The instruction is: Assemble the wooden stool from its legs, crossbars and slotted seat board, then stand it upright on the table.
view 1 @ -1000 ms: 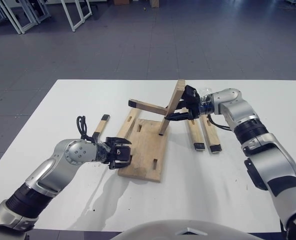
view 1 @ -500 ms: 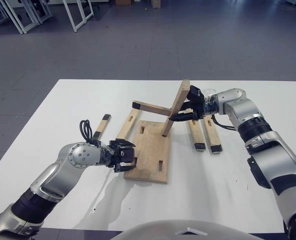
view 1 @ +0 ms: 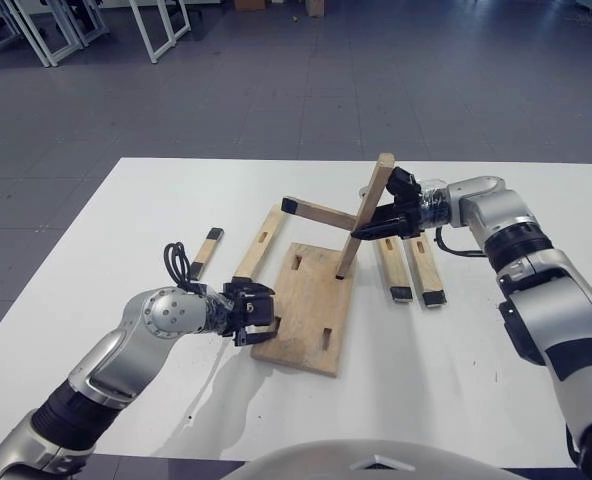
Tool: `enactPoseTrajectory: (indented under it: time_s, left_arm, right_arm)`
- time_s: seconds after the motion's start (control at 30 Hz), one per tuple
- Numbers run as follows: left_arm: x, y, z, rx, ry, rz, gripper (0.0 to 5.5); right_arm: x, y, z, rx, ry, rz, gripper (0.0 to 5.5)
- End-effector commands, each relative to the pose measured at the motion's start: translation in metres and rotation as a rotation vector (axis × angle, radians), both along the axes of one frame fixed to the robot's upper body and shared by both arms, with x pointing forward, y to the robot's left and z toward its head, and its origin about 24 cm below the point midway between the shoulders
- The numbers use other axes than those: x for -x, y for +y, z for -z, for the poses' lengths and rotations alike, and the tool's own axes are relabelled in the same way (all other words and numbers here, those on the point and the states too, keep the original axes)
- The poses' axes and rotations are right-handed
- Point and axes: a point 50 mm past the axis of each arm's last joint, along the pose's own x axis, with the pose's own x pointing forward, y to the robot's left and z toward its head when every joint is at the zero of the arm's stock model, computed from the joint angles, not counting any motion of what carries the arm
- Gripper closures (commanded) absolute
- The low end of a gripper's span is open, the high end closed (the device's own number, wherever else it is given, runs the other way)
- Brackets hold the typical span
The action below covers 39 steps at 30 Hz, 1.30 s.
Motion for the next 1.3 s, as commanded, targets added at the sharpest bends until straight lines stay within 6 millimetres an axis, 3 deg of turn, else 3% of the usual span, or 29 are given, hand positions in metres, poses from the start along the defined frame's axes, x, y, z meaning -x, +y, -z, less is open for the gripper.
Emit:
enactPoseTrajectory:
  time_s: [0.03,0.3,0.4,0.67,0.73,0.87,0.93,1.03,1.1,1.17,1.23,1.3]
  left_arm:
    - [0.014,-0.006,0.02,0.006,0.103,-0.003,1.75]
    - [0.017,-0.007,0.022,0.012,0.109,-0.011,1.75]
    - [0.018,-0.007,0.024,0.015,0.114,-0.017,1.75]
    - [0.023,-0.009,0.026,0.027,0.118,-0.05,1.75]
    - [0.024,-0.009,0.027,0.028,0.119,-0.055,1.75]
    - [0.027,-0.01,0.028,0.033,0.124,-0.067,1.75]
    - [0.027,-0.01,0.029,0.032,0.125,-0.07,1.75]
    - [0.027,-0.01,0.029,0.033,0.126,-0.075,1.75]
    - [0.027,-0.011,0.03,0.036,0.127,-0.077,1.75]
    - [0.027,-0.012,0.031,0.038,0.128,-0.073,1.75]
    - [0.026,-0.012,0.031,0.035,0.127,-0.068,1.75]
    - [0.026,-0.01,0.031,0.029,0.129,-0.064,1.75]
  right_arm:
    - [0.032,-0.03,0.081,0.378,0.081,0.108,3.48]
    - [0.022,-0.031,0.065,0.359,0.053,0.177,3.48]
    - [0.015,-0.031,0.049,0.329,0.019,0.19,2.66]
    - [0.004,-0.043,0.003,0.328,-0.114,0.202,1.29]
    - [-0.007,-0.049,-0.015,0.265,-0.189,0.355,1.08]
    - [-0.028,-0.071,-0.056,0.1,-0.365,0.798,1.67]
    - [-0.032,-0.062,-0.086,-0.072,-0.379,0.946,1.9]
    - [-0.023,-0.022,-0.129,-0.415,-0.219,0.982,1.9]
    - [-0.014,0.006,-0.138,-0.494,-0.098,0.909,1.9]
    - [-0.009,0.022,-0.139,-0.507,-0.058,0.873,1.9]
    - [-0.009,0.026,-0.135,-0.496,-0.05,0.887,1.9]
    - [-0.011,0.022,-0.147,-0.517,-0.137,0.937,1.9]
